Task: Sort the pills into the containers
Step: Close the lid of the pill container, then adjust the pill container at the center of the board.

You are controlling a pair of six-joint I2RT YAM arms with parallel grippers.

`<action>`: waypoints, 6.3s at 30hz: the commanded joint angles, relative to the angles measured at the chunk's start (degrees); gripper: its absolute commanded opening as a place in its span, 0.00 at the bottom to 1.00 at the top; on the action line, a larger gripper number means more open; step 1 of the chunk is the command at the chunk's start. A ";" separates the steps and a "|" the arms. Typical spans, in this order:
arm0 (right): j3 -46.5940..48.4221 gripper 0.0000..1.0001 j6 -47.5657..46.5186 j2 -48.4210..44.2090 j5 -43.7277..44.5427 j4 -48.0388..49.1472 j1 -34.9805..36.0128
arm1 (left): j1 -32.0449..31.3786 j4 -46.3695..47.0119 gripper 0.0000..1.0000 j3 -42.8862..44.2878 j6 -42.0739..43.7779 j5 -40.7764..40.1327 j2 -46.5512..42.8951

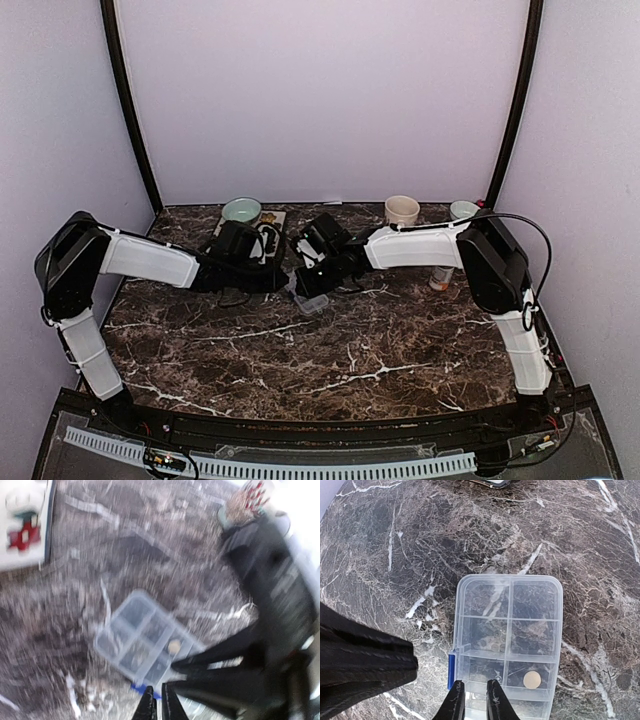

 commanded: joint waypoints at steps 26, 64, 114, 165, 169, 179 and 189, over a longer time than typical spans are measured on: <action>-3.54 0.21 0.32 1.90 2.24 -0.67 0.88 | 6.30 4.22 0.04 8.65 6.92 14.46 8.75; -10.88 0.54 -0.29 -6.46 8.37 5.22 1.64 | 6.28 -4.33 0.02 12.83 7.92 9.01 14.55; -2.78 0.73 0.39 5.52 20.37 2.54 5.49 | 6.22 -4.56 0.01 13.92 6.68 10.40 13.85; 3.20 0.50 30.01 10.38 38.50 -9.21 2.59 | 6.22 9.09 0.42 -7.81 -4.04 -10.33 -14.41; -0.51 0.72 27.39 7.69 36.48 -4.69 2.60 | 6.21 9.20 0.42 -7.96 -3.87 -10.34 -14.31; -4.72 1.00 24.04 2.63 37.56 -0.86 3.42 | 6.21 8.46 0.42 -7.18 -3.62 -10.17 -14.11; -7.89 1.00 16.98 -7.84 42.28 0.71 7.15 | 6.29 7.40 0.43 -7.58 -0.02 -12.40 -16.68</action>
